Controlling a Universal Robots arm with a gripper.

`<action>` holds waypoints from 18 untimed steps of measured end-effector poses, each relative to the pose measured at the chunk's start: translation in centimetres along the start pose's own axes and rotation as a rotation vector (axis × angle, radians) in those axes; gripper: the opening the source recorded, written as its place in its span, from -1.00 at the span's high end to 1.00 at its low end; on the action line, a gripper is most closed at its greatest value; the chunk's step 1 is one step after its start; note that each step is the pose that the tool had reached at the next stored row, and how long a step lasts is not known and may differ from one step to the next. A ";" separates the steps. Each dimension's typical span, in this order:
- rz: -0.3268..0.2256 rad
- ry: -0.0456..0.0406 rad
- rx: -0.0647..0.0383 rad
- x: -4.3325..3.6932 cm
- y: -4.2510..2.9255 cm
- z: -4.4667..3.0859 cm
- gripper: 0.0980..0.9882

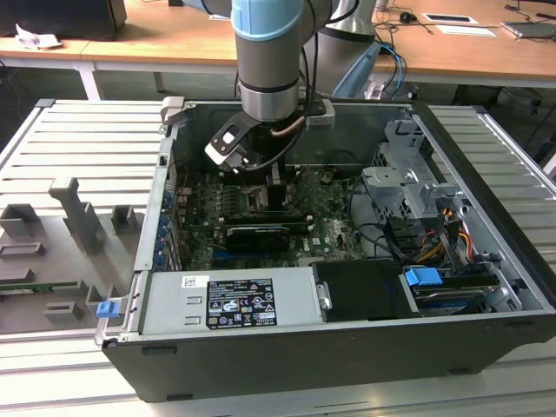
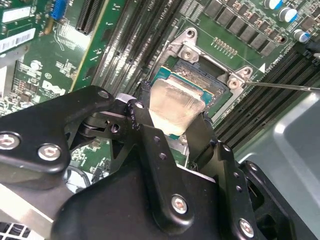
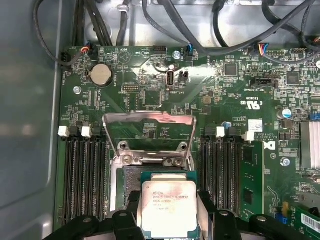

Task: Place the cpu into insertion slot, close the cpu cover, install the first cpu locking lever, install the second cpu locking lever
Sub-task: 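Place the cpu into insertion slot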

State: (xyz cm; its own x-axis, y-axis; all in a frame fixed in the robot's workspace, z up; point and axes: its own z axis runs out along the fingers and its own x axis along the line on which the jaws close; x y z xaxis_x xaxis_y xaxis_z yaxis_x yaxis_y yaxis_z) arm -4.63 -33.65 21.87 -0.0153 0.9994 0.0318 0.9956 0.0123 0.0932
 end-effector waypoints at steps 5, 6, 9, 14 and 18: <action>0.000 -0.0001 0.000 0.41 -1.03 0.01 0.03; 0.000 0.0000 0.000 0.81 -1.04 0.14 0.03; 0.008 -0.0008 0.002 0.92 -0.80 0.57 0.03; 0.008 -0.0008 0.002 0.92 -0.77 0.68 0.03; 0.008 -0.0007 0.002 0.92 -0.78 0.71 0.03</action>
State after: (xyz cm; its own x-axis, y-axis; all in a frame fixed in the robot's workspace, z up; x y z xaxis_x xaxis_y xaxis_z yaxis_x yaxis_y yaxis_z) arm -5.35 -32.71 21.12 -0.0071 0.9995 0.0318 0.9959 0.0042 0.0907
